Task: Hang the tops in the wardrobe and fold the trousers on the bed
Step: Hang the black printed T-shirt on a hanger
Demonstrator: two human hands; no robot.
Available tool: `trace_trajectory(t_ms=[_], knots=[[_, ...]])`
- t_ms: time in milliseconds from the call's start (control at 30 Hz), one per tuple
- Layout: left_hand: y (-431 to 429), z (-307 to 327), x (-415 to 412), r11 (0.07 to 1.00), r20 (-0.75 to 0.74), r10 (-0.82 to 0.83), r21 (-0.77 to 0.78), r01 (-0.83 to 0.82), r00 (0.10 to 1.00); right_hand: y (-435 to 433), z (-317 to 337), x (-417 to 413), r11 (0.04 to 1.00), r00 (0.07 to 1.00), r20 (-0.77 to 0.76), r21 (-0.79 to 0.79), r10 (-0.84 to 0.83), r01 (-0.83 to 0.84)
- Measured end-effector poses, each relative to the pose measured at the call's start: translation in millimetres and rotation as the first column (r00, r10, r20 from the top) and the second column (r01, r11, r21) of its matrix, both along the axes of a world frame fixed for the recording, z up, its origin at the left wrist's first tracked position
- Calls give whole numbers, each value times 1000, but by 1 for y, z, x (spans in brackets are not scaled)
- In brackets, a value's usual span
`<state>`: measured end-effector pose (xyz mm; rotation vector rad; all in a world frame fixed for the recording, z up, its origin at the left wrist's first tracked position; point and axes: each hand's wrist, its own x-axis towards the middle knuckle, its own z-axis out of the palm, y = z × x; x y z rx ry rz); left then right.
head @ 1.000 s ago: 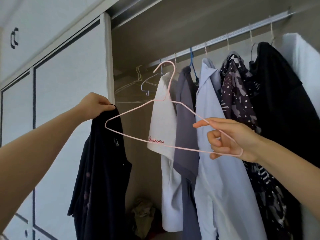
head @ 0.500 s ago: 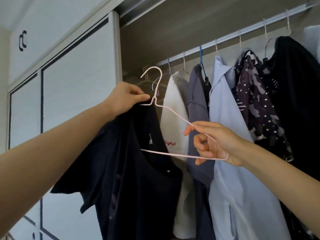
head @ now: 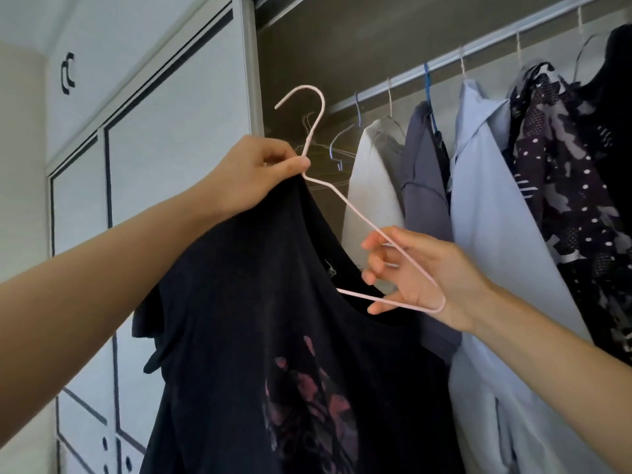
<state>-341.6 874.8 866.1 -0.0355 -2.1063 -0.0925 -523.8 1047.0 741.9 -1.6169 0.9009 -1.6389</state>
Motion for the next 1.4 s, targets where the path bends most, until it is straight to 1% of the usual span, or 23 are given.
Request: trace_trajectory(t_ms=[33, 100, 167, 267, 333, 433, 500, 533, 567, 667, 700, 767, 833, 867, 900, 933, 967, 1033, 1067, 1100, 1167, 1200, 1400], knots=[[-1, -1, 3, 1000, -8, 9, -10, -9, 1000, -3, 0, -2, 997, 998, 9, 30, 67, -67], [-7, -5, 12, 1000, -35, -3, -11, 2, 999, -10, -1, -9, 976, 978, 84, 85, 191, -198], [-13, -7, 22, 1000, -87, -23, 11, 24, 996, -20, -5, -14, 961, 965, 147, 139, 219, -240], [-22, -10, 36, 1000, -100, 1, 31, 2, 995, -40, -21, -13, 955, 986, 54, 243, 160, -169], [-28, -11, 42, 999, -87, 20, 40, -17, 996, -52, -26, -8, 934, 976, 13, 285, 219, -214], [-36, -13, 53, 998, -110, 32, 58, -25, 993, -63, -24, -1, 898, 938, 113, 269, 329, -347], [-40, -12, 60, 996, -157, 27, 85, -14, 987, -71, -25, 6, 872, 898, 222, 238, 379, -427], [-41, -10, 63, 995, -190, 18, 103, 2, 982, -76, -27, 12, 866, 888, 247, 231, 387, -442], [-41, -8, 65, 993, -220, 9, 116, 17, 975, -82, -30, 19, 876, 899, 229, 232, 372, -422], [-35, -2, 65, 995, -245, 16, 100, 9, 969, -102, -36, 44, 936, 958, 63, 205, 280, -287], [-34, -1, 63, 996, -240, 17, 87, 5, 971, -108, -38, 54, 948, 965, -16, 194, 260, -252], [-33, -1, 63, 998, -230, 4, 68, 12, 973, -116, -41, 73, 976, 957, -234, 175, 170, -131], [-36, 0, 67, 998, -230, -1, 63, 16, 973, -120, -44, 83, 987, 898, -434, 160, 66, 5], [-39, 0, 70, 998, -231, 5, 65, 11, 973, -120, -46, 85, 987, 847, -530, 150, 35, 53], [-43, 0, 73, 997, -232, 15, 73, 2, 973, -119, -48, 84, 988, 772, -635, 121, 0, 100], [-47, 0, 77, 997, -231, 28, 81, -9, 972, -118, -50, 81, 985, 671, -738, 55, -71, 164], [-52, 0, 80, 996, -230, 44, 89, -24, 972, -116, -52, 75, 970, 545, -821, -40, -170, 241], [-63, -1, 90, 991, -227, 97, 109, -74, 969, -115, -54, 61, 903, 297, -882, -257, -365, 346], [-69, -2, 95, 987, -224, 131, 117, -106, 966, -114, -53, 54, 870, 225, -871, -346, -437, 351], [-74, -2, 101, 982, -218, 165, 124, -140, 962, -112, -51, 48, 839, 179, -850, -415, -496, 353], [-84, -3, 112, 971, -196, 223, 134, -199, 955, -108, -46, 37, 773, 120, -802, -508, -586, 380], [-88, -4, 116, 965, -184, 244, 140, -221, 952, -106, -44, 32, 749, 115, -782, -530, -613, 397], [-96, -12, 124, 930, -135, 363, 112, -350, 922, -89, -22, 18, 713, 247, -692, -539, -679, 448]])
